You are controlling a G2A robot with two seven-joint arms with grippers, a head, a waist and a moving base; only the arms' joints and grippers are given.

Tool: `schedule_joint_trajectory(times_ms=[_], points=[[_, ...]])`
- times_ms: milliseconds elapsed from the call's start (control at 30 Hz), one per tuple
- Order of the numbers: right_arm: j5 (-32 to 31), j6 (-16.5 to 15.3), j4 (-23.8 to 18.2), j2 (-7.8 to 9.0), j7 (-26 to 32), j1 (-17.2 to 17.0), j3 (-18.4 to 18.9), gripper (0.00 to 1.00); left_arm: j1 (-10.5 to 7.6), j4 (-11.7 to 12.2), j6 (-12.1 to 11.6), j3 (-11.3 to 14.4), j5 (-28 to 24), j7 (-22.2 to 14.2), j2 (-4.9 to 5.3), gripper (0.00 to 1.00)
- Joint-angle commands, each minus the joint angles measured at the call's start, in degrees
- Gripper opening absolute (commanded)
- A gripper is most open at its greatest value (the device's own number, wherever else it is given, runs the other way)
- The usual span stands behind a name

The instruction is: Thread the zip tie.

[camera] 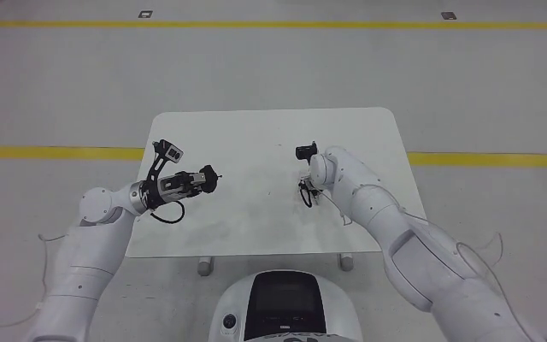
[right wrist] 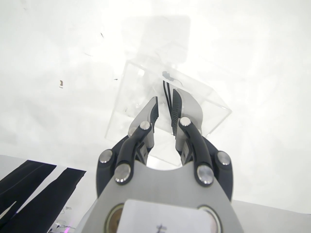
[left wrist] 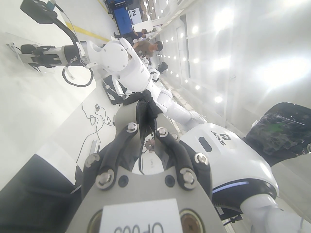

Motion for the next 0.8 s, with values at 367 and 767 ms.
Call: schedule_joint_trajectory(times_ms=[367,767], points=[[0.0,-1.2,4.4,-2.04,0.3,1.7,-0.1,0.00,0.00,0.0,0.0,0.0,0.0,0.0,0.00,0.00],[-0.3,-3.1,3.3,-1.64,1.3,2.5,1.5,0.00,0.00,0.0,0.0,0.0,0.0,0.0,0.00,0.00]])
